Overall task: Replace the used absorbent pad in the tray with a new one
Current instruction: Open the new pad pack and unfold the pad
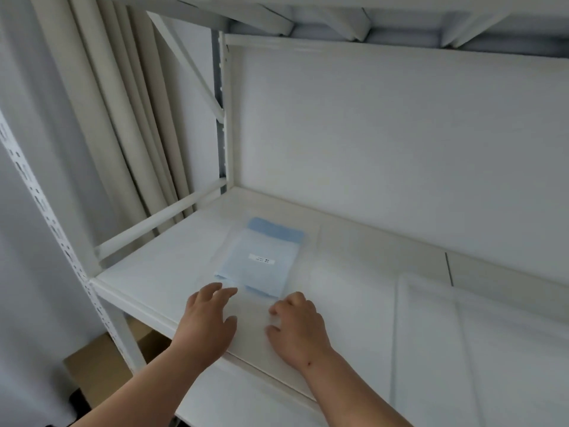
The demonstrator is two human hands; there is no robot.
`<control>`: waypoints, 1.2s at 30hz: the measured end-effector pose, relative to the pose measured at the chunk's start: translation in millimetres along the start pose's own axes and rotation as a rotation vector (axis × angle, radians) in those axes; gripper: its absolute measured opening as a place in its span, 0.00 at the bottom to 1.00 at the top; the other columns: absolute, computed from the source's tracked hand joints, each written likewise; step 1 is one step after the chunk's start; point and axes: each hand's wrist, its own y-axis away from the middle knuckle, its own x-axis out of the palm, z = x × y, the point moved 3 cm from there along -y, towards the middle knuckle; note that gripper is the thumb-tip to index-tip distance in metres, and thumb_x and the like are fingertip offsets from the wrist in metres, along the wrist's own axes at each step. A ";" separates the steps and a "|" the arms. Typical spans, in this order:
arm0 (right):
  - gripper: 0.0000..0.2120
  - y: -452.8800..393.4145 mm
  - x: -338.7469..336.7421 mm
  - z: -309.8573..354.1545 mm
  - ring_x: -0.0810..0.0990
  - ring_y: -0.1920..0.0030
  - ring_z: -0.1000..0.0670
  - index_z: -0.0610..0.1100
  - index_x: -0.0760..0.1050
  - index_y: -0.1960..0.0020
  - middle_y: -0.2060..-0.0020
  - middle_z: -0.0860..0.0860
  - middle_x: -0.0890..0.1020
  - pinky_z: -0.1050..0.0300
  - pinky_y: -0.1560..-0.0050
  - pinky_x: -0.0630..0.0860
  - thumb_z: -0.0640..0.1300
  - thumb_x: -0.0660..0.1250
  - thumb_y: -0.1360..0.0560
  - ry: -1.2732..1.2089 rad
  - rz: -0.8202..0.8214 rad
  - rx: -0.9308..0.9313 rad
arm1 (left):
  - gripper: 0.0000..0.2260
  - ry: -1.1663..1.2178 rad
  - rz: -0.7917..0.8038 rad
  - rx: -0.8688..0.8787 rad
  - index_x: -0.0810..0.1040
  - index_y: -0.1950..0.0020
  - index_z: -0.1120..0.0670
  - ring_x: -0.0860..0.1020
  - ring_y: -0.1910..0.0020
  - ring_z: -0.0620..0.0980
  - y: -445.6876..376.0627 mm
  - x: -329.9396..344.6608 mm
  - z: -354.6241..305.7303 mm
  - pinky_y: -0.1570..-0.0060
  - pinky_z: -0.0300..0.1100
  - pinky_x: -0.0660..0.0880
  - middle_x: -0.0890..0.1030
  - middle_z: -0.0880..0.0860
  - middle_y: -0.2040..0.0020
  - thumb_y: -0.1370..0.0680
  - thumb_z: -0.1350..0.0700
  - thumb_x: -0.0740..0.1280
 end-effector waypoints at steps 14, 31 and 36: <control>0.09 4.4 -8.9 9.3 0.76 0.47 0.44 0.51 0.72 0.58 0.50 0.49 0.78 0.51 0.45 0.70 0.46 0.55 0.22 -0.067 0.085 0.147 | 0.05 -0.061 0.132 0.119 0.72 0.52 0.33 0.70 0.36 0.43 -14.4 -11.1 8.9 0.38 0.41 0.64 0.74 0.37 0.39 0.23 0.45 0.64; 0.09 -0.3 3.3 33.7 0.78 0.48 0.47 0.52 0.76 0.53 0.49 0.54 0.80 0.50 0.44 0.71 0.48 0.57 0.23 -0.064 0.113 0.043 | 0.13 0.050 0.115 0.089 0.67 0.67 0.42 0.74 0.52 0.46 -16.3 -5.4 8.2 0.48 0.44 0.72 0.72 0.42 0.60 0.24 0.52 0.64; 0.08 -11.1 4.1 26.8 0.79 0.51 0.48 0.51 0.71 0.65 0.54 0.52 0.82 0.52 0.46 0.76 0.47 0.62 0.27 -0.221 0.116 0.144 | 0.11 0.051 -0.186 0.041 0.69 0.55 0.47 0.67 0.43 0.50 -5.2 -15.5 2.8 0.41 0.45 0.65 0.67 0.43 0.48 0.28 0.50 0.71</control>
